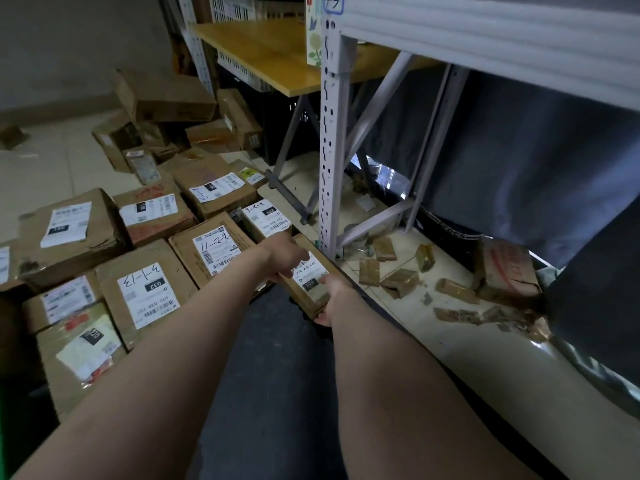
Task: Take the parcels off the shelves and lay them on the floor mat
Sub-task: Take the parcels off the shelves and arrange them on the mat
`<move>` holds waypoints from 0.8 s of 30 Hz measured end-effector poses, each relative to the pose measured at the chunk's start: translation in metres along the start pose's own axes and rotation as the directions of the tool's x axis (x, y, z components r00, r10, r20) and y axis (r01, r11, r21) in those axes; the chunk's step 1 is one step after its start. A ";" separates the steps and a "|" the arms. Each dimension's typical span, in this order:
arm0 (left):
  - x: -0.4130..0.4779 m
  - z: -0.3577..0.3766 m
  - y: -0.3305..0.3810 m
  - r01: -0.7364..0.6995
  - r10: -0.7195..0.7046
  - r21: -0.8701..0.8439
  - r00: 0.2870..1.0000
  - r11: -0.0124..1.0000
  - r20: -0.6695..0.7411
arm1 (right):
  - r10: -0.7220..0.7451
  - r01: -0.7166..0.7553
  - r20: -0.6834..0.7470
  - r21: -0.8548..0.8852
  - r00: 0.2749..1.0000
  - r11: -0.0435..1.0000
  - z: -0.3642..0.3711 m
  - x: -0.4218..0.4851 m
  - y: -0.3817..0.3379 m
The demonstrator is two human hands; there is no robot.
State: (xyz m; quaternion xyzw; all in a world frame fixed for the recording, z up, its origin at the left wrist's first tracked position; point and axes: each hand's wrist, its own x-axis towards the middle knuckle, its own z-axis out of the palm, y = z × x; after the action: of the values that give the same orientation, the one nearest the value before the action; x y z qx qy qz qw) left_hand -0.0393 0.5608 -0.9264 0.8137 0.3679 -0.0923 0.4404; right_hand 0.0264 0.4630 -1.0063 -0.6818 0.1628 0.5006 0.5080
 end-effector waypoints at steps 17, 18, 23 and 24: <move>-0.004 -0.007 -0.011 0.072 -0.083 0.180 0.995 0.981 0.053 | -0.019 0.019 -0.019 0.011 1.000 1.000 0.013 0.012 -0.002; -0.004 -0.007 -0.011 0.071 -0.082 0.178 0.995 0.981 0.056 | -0.018 0.018 -0.026 0.020 0.999 1.000 0.013 0.015 0.000; -0.005 -0.008 -0.013 0.065 -0.077 0.176 0.995 0.982 0.061 | 0.029 -0.026 -0.079 0.043 0.996 0.999 0.009 0.024 0.014; -0.005 -0.009 -0.014 0.063 -0.074 0.171 0.995 0.983 0.060 | 0.048 -0.044 -0.081 0.048 0.996 0.998 0.008 0.026 0.017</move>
State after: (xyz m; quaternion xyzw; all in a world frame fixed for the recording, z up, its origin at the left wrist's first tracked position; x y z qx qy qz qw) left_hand -0.0537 0.5698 -0.9275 0.8315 0.3719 -0.1650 0.3783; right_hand 0.0218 0.4700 -1.0374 -0.6859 0.2109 0.4796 0.5050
